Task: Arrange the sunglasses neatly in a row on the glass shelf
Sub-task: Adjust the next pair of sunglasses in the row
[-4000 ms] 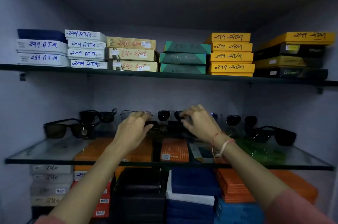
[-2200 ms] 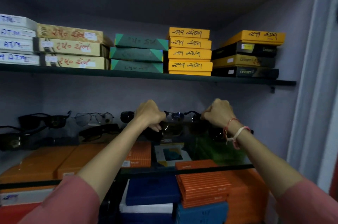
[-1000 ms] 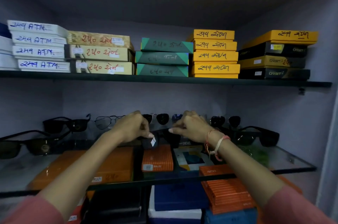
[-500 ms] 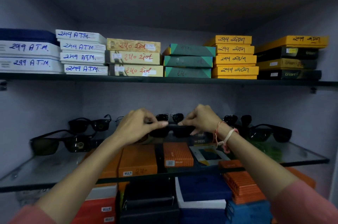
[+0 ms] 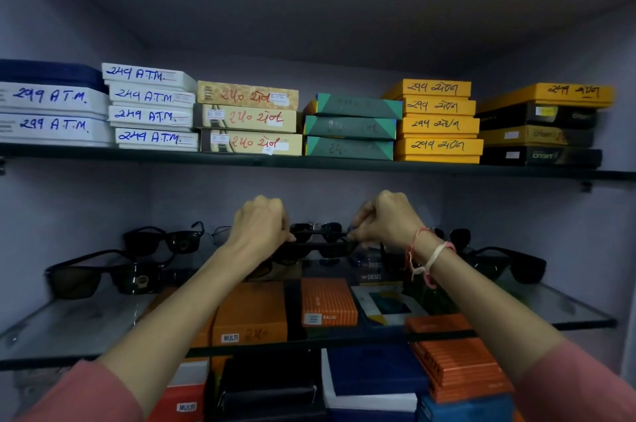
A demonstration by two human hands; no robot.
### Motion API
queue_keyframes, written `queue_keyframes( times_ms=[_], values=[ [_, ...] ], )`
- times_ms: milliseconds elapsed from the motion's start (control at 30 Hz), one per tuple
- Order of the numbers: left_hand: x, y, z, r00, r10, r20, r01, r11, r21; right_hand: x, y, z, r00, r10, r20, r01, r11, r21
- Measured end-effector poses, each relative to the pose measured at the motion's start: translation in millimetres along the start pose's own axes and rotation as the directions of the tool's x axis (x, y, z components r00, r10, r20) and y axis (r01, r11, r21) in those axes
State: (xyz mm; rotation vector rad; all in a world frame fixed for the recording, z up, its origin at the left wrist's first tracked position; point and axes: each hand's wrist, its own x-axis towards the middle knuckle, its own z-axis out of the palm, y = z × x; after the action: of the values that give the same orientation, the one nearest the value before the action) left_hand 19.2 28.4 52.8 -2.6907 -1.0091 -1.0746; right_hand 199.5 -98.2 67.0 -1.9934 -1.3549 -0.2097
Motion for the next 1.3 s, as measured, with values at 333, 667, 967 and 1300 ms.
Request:
queue_keyframes(
  times_ms=[333, 667, 967, 1300],
  values=[
    [6, 6, 5, 0.987, 0.147, -0.068, -0.14, 0.985, 0.099, 11, 16, 2, 0.996, 0.057, 0.065, -0.073, 0.958, 0.277],
    [2, 4, 15, 0.987, 0.099, -0.126, -0.091, 0.993, 0.071, 12, 16, 5, 0.998, -0.016, 0.068, 0.01, 0.996, 0.091],
    [11, 3, 14, 0.973, -0.228, 0.042, 0.231, 0.969, -0.083, 14, 19, 4, 0.984, 0.165, -0.074, -0.171, 0.982, -0.085],
    [13, 7, 40, 0.928, -0.264, 0.262, 0.306, 0.942, -0.136, 6, 35, 19, 0.968, 0.249, -0.022, -0.249, 0.949, -0.193]
  ],
)
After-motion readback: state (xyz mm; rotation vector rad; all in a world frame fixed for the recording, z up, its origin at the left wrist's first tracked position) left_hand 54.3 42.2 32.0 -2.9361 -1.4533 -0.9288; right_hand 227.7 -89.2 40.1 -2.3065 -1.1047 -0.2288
